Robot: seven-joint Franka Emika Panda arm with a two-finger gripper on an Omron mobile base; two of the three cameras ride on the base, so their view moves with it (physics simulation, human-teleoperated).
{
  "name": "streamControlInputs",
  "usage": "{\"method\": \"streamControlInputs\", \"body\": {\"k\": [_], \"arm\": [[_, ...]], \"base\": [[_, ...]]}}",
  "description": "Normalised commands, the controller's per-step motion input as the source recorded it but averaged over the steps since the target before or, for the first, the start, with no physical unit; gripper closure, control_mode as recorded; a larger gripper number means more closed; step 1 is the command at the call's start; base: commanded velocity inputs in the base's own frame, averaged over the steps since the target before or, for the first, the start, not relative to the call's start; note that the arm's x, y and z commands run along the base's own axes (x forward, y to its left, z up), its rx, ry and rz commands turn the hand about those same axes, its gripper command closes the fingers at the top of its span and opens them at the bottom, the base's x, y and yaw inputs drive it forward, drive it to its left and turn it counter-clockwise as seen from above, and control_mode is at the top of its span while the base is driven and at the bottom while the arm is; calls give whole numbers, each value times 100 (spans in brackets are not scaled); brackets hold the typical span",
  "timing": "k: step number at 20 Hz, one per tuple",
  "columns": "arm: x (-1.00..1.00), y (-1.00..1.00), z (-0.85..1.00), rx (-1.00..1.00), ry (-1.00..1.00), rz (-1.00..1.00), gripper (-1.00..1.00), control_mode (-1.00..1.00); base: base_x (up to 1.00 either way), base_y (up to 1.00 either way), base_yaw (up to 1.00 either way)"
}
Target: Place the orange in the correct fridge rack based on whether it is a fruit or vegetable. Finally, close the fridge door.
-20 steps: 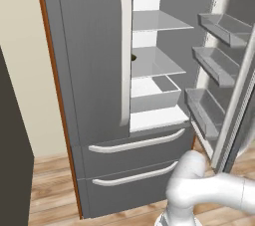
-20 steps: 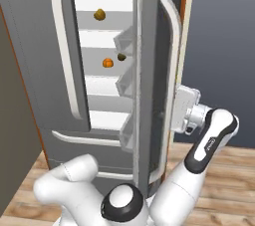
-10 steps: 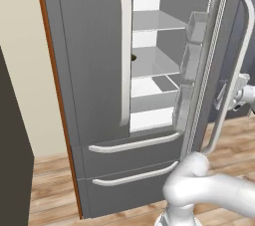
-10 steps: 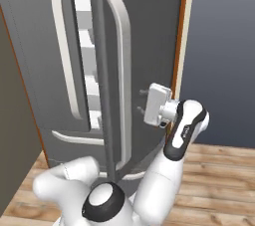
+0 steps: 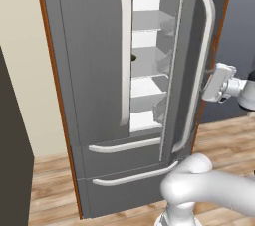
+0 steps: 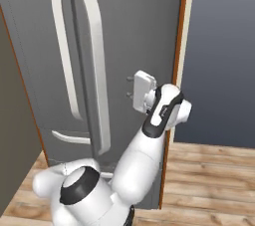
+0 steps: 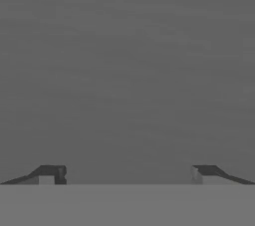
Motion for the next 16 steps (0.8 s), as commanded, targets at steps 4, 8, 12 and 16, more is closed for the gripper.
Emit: {"method": "streamControlInputs", "body": {"k": [4, 8, 12, 16], "arm": [[24, 3, 27, 0, 1, -27, -100, -100], [29, 22, 8, -2, 3, -32, -100, -100], [29, 34, 1, -3, 6, -33, -100, -100], [26, 24, 8, -1, 8, -30, -100, -100]], "base": [[0, 0, 0], [0, 0, 0], [0, 0, 0], [0, 0, 0]]}}
